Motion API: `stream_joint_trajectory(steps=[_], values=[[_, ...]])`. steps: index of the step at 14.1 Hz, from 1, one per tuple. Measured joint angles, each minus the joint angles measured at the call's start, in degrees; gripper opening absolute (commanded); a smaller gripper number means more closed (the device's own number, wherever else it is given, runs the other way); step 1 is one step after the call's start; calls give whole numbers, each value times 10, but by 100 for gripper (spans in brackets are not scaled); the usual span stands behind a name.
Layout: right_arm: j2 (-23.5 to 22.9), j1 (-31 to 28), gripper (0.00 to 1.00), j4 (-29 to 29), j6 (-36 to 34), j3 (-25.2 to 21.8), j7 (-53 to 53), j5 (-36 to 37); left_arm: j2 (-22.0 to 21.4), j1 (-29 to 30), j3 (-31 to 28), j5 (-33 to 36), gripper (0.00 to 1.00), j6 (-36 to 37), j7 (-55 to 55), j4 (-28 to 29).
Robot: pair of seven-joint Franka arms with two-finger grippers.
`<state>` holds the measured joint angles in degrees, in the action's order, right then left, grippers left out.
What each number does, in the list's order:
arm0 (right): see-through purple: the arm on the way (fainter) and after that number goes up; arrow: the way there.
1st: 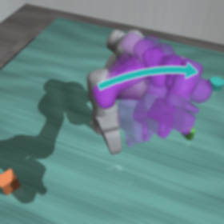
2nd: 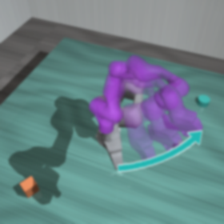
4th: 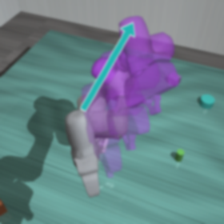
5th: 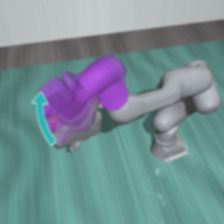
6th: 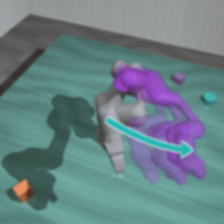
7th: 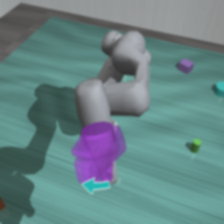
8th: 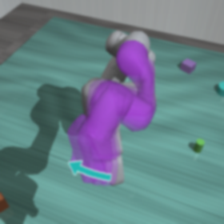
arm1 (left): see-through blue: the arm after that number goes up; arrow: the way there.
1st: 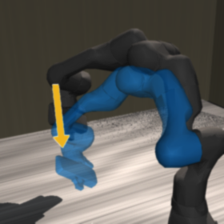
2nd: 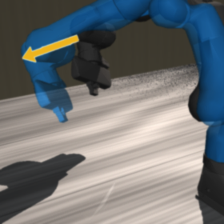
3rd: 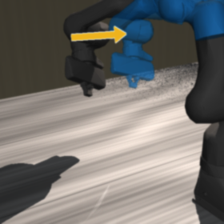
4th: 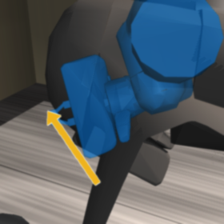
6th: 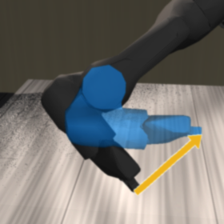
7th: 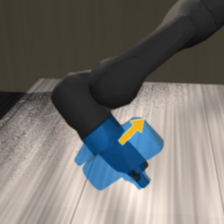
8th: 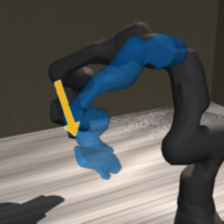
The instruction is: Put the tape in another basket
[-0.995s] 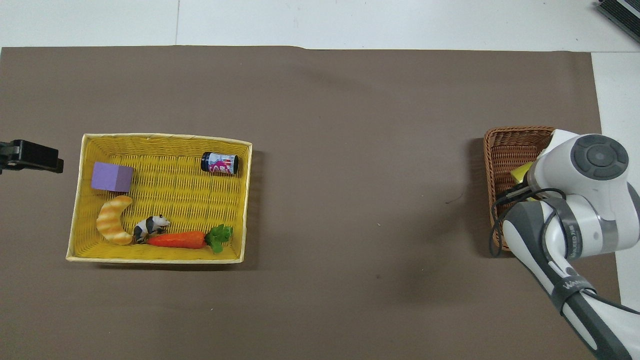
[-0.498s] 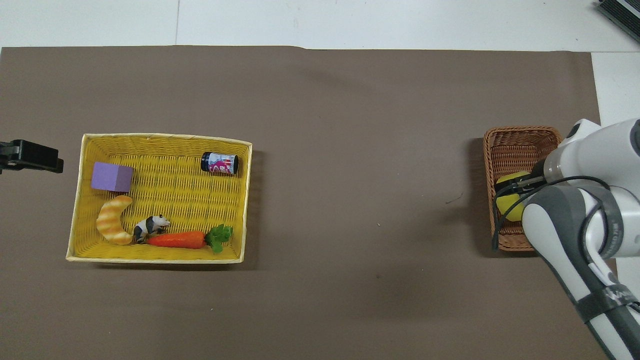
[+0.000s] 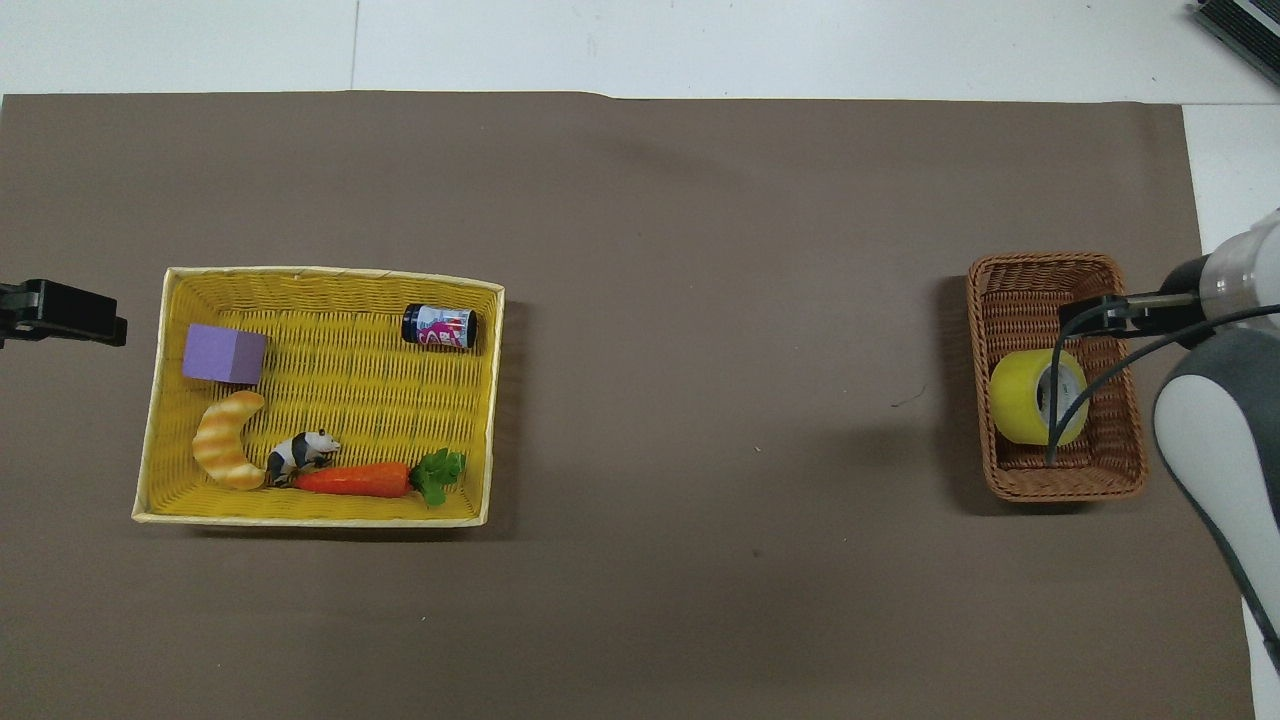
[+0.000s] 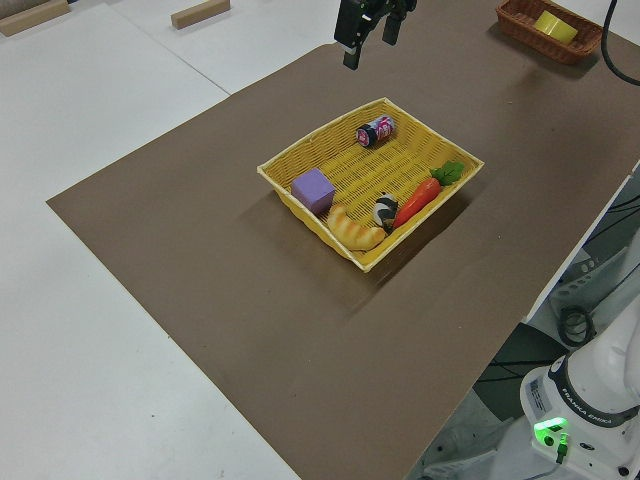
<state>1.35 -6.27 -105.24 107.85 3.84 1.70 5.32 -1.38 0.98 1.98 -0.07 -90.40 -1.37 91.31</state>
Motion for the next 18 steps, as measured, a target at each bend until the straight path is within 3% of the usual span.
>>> stream_joint_trajectory(steps=[8,13,18], values=[[58,50,100,20,-96,16,183,-41,0,0,0,0,100,1,-2,0],[59,40,100,86,-156,0,175,-44,0,1,-2,0,100,2,-19,0],[59,34,100,151,-239,-35,99,-44,0,1,-3,0,100,3,-21,0]])
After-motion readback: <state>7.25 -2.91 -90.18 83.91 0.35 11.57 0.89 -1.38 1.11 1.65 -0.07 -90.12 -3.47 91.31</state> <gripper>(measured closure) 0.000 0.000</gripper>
